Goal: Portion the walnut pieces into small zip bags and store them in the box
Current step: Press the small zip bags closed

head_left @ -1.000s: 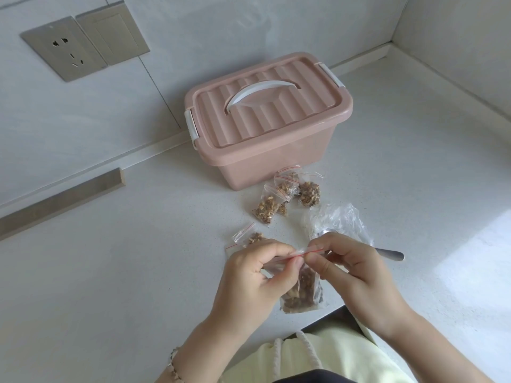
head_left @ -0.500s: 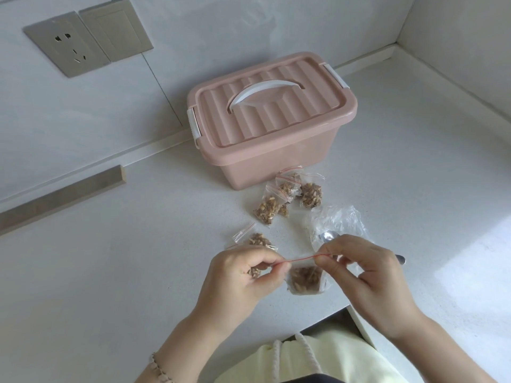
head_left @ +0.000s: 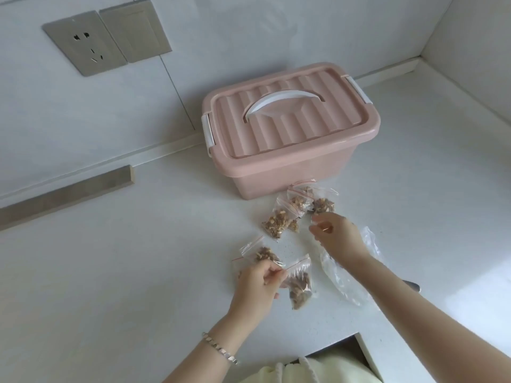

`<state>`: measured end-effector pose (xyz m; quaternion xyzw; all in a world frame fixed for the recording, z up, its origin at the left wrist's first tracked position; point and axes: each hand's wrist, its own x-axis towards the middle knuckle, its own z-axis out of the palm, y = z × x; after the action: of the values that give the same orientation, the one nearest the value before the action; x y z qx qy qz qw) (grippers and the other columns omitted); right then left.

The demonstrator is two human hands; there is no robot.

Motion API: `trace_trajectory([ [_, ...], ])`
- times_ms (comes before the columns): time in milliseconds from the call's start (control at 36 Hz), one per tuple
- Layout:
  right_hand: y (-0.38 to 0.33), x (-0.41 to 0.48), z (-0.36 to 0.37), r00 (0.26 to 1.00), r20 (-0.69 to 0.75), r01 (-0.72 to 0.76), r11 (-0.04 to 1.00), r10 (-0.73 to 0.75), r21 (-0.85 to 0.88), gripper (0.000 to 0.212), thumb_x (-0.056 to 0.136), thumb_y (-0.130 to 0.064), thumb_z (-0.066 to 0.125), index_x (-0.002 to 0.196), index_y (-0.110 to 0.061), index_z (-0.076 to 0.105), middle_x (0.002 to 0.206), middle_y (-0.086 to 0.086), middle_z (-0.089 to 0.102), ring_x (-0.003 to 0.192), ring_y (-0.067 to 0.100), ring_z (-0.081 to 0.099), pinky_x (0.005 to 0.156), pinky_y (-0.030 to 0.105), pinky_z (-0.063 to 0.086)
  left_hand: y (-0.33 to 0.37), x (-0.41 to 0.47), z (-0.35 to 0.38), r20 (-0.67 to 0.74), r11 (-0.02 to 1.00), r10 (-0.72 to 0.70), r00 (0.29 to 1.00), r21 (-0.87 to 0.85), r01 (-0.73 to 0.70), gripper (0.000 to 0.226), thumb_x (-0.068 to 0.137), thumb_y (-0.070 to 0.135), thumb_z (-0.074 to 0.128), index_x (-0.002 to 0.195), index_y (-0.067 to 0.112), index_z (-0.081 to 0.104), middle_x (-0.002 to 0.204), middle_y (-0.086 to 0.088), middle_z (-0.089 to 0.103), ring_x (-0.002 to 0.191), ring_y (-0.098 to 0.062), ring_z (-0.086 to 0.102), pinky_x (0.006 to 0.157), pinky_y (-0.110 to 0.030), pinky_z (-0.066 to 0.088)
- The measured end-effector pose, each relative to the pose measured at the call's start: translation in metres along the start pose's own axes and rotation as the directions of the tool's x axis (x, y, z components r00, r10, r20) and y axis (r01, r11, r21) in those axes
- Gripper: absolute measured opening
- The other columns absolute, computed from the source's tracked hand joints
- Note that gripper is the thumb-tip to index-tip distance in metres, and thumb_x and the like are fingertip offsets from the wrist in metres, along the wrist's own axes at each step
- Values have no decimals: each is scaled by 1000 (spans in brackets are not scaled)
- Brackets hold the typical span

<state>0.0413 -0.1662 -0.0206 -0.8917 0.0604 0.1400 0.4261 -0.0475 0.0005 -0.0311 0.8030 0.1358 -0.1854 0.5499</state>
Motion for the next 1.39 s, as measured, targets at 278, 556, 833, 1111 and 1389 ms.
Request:
trace_trajectory([
  [278, -13, 45, 38, 997, 81, 9, 969, 12, -248, 33, 92, -30, 52, 122, -18, 54, 108, 7, 64, 94, 23, 60, 67, 29, 48, -8, 11, -22, -184, 983, 49, 982, 185, -15, 13, 91, 14, 54, 97, 24, 60, 97, 16, 62, 91, 1, 59, 72, -3, 43],
  [556, -14, 15, 33, 955, 35, 296, 948, -294, -118, 14, 82, -14, 68, 79, 0, 70, 87, 10, 67, 74, 21, 60, 72, 27, 51, 16, 7, -40, -228, 997, 71, 971, -10, -76, 19, 86, 18, 62, 92, 35, 56, 103, 18, 61, 102, 2, 57, 81, -6, 43],
  [833, -47, -75, -36, 865, -4, 497, 855, -502, 150, 6, 76, -10, 72, 77, -16, 73, 73, -15, 68, 71, -1, 61, 66, 7, 45, 67, -13, -35, 41, 869, 256, 966, -448, -211, 24, 68, 17, 72, 92, 13, 70, 95, 0, 73, 81, -8, 67, 71, -18, 50],
  [1111, -47, -115, -37, 999, 22, 12, 741, -36, 672, 22, 74, 6, 69, 89, -10, 65, 67, 8, 70, 60, 14, 64, 62, 20, 52, 73, -43, -11, -88, 907, 220, 972, -348, -237, 18, 69, 26, 77, 75, 9, 74, 78, -13, 72, 72, -18, 65, 70, -25, 50],
  [1389, -46, -127, -38, 989, 121, -142, 686, 79, 713, 15, 77, -5, 67, 65, -12, 72, 60, 2, 68, 53, 8, 59, 54, 15, 48, 74, -61, -9, -70, 861, 132, 989, -486, -149, 22, 65, 27, 68, 75, 9, 73, 67, -2, 70, 49, 0, 53, 53, -12, 41],
])
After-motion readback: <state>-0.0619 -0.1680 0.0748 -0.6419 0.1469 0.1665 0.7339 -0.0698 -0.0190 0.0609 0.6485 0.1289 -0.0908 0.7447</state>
